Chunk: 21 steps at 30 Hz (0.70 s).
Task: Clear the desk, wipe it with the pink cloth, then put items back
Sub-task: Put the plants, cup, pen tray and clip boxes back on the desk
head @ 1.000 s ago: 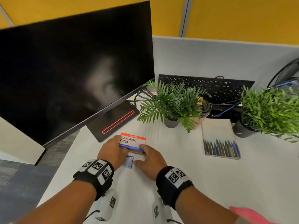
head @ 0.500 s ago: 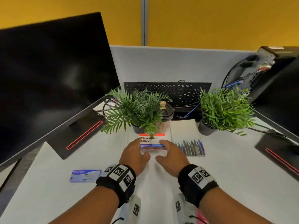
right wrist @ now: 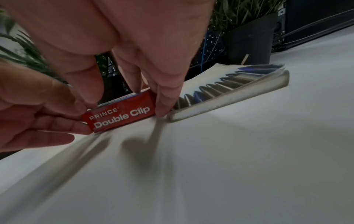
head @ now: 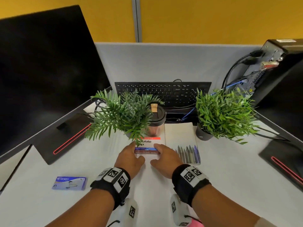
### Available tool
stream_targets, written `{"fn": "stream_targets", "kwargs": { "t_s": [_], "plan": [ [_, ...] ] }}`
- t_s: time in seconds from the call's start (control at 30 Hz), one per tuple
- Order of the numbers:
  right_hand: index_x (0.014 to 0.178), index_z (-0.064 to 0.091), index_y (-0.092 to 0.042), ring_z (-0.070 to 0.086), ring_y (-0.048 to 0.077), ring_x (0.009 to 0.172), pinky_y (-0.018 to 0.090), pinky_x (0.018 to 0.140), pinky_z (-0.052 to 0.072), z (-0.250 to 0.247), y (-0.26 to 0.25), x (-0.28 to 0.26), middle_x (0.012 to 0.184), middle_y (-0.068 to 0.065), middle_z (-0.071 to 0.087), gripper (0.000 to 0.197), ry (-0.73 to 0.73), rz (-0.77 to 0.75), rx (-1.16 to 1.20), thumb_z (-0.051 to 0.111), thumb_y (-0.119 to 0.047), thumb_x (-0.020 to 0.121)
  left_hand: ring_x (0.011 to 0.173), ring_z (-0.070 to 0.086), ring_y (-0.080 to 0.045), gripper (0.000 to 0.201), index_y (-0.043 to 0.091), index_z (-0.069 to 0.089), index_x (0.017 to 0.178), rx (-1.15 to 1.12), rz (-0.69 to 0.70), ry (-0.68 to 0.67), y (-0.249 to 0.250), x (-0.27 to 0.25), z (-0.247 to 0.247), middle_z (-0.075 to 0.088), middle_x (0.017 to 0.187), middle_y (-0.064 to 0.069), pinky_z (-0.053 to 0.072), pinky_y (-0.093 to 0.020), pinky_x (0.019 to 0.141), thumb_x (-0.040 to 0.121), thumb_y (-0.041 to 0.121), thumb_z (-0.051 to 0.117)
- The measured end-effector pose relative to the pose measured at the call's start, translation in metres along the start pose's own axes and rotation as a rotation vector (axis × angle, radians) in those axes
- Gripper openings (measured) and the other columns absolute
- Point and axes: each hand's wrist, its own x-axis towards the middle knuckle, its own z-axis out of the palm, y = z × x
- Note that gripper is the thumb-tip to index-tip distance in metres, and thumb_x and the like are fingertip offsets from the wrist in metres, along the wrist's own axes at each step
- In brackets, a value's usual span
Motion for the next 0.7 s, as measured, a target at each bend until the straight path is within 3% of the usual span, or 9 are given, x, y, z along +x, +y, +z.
{"fn": "stream_targets", "kwargs": {
  "t_s": [0.07,0.3,0.5,0.6,0.7],
  "plan": [
    [0.146,0.037,-0.018,0.043,0.016,0.131,0.022,0.105,0.033,-0.002,0.001,0.002,0.144,-0.001,0.044,0.064,0.012,0.009,0.003,0.06,-0.023,0.087,0.109,0.061,-0.019,0.041,0.022,0.056,0.122,-0.003,-0.002,0.009,0.003,0.001,0.002,0.065,0.117,0.001,0.045,-0.024,0.088,0.082,0.016,0.062],
    [0.147,0.037,-0.018,0.042,0.017,0.133,0.024,0.108,0.032,-0.006,0.005,0.005,0.146,0.0,0.043,0.064,0.019,0.014,-0.034,0.06,-0.024,0.087,0.11,0.061,-0.023,0.041,0.017,0.056,0.124,-0.015,-0.038,0.029,0.008,0.003,0.006,0.064,0.118,-0.003,0.047,-0.029,0.093,0.084,0.016,0.063],
    [0.142,0.043,-0.019,0.047,0.017,0.127,0.02,0.102,0.034,-0.007,0.006,0.001,0.142,-0.001,0.047,0.06,0.087,0.026,-0.006,0.062,-0.023,0.086,0.114,0.058,-0.024,0.045,0.015,0.053,0.128,-0.003,-0.011,0.044,0.011,0.0,0.003,0.061,0.124,-0.006,0.045,-0.029,0.097,0.084,0.016,0.063],
    [0.129,0.056,-0.018,0.054,0.018,0.113,0.023,0.097,0.04,-0.009,0.004,-0.011,0.129,0.001,0.055,0.044,0.306,-0.029,0.014,0.062,-0.018,0.086,0.121,0.053,-0.023,0.057,0.016,0.045,0.141,0.037,-0.003,0.107,-0.004,-0.015,-0.012,0.05,0.134,-0.005,0.044,-0.035,0.105,0.086,0.018,0.06],
    [0.106,0.065,-0.02,0.057,0.016,0.096,0.019,0.081,0.04,0.006,-0.011,-0.033,0.104,-0.004,0.061,0.024,0.339,-0.079,0.082,0.058,-0.011,0.086,0.107,0.057,-0.023,0.045,0.018,0.056,0.128,0.133,0.012,0.231,-0.048,-0.039,-0.051,0.051,0.124,-0.004,0.048,-0.032,0.097,0.083,0.013,0.061]
  ]
}}
